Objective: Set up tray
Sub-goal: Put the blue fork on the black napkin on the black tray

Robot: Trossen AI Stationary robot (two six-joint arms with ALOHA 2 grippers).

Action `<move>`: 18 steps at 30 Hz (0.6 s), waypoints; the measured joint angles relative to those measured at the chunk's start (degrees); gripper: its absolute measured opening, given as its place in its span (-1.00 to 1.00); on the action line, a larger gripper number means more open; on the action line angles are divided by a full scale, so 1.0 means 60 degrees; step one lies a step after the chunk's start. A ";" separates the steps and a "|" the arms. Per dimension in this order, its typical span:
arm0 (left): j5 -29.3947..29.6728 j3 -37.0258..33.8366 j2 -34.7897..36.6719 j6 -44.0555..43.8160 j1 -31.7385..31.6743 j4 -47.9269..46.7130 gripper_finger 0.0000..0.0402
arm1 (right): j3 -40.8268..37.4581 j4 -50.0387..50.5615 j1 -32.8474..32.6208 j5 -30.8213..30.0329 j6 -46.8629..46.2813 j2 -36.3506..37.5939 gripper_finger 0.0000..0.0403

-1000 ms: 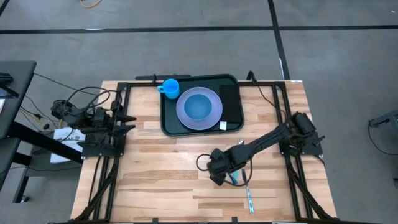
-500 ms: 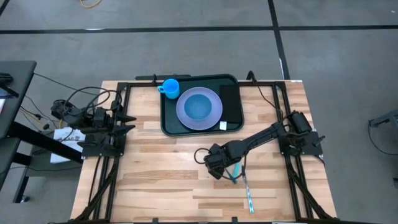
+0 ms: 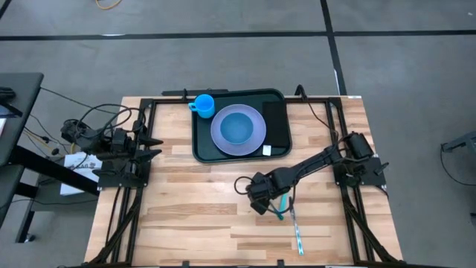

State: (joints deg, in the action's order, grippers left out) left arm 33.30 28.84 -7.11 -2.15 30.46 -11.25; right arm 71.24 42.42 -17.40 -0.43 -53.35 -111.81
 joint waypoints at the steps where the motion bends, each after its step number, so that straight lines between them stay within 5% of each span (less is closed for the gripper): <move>1: 0.0001 0.0000 0.0000 0.0001 0.0000 0.0000 -0.34 | -0.0110 -0.0163 0.0013 0.0033 -0.0027 0.0046 0.34; 18: 0.0004 0.0002 0.0000 0.0000 -0.0002 0.0000 -0.34 | -0.0258 -0.0480 0.0050 0.0047 -0.0107 0.0021 0.20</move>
State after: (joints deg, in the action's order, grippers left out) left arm 33.32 28.85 -7.11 -2.15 30.45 -11.25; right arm 69.69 39.54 -17.10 -0.15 -54.00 -111.68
